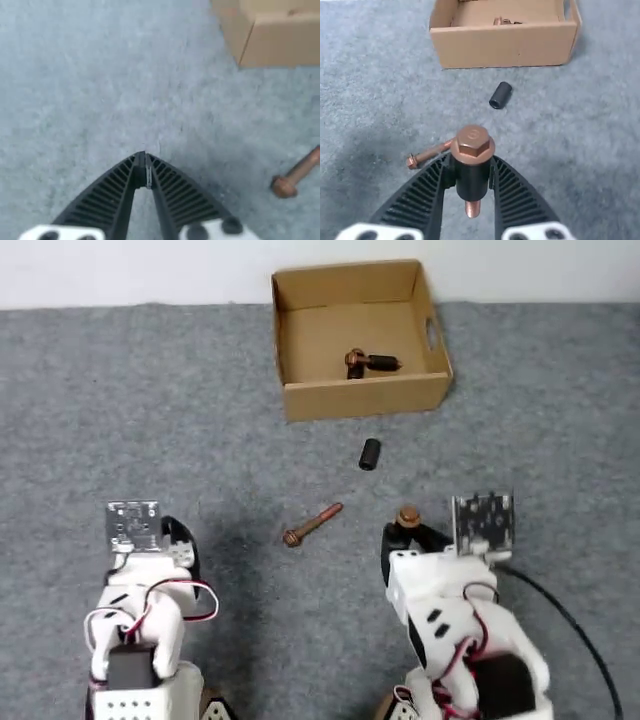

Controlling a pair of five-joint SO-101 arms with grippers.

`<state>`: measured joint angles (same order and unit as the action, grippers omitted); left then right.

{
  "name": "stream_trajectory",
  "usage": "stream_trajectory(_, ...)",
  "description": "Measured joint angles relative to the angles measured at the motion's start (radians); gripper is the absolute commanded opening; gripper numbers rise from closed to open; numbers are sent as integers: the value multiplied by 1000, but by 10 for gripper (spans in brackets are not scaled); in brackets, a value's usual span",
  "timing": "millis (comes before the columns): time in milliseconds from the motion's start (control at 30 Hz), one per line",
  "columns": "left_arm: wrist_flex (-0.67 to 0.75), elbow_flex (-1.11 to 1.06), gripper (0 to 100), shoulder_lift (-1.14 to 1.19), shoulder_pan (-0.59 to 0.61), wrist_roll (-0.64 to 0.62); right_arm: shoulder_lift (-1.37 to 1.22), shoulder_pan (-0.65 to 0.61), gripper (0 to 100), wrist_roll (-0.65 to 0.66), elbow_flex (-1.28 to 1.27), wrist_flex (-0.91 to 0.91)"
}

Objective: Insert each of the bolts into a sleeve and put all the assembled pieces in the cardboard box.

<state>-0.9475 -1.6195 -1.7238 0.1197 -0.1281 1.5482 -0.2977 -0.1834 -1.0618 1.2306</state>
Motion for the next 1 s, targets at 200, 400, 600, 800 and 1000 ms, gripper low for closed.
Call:
stream_trajectory(200,75,-71,6,2,-2,0,-364,5,8,-17,236,-80)
stream_trajectory(400,78,-72,6,0,-2,0,-703,6,8,-17,473,-256)
stream_trajectory(600,34,-72,6,0,-2,0,-1016,6,8,-17,674,-448)
stream_trajectory(800,29,-72,6,0,6,2,-1321,6,9,-3,884,-591)
stream_trajectory(1000,29,-72,6,0,6,2,-1640,6,9,140,1120,-692)
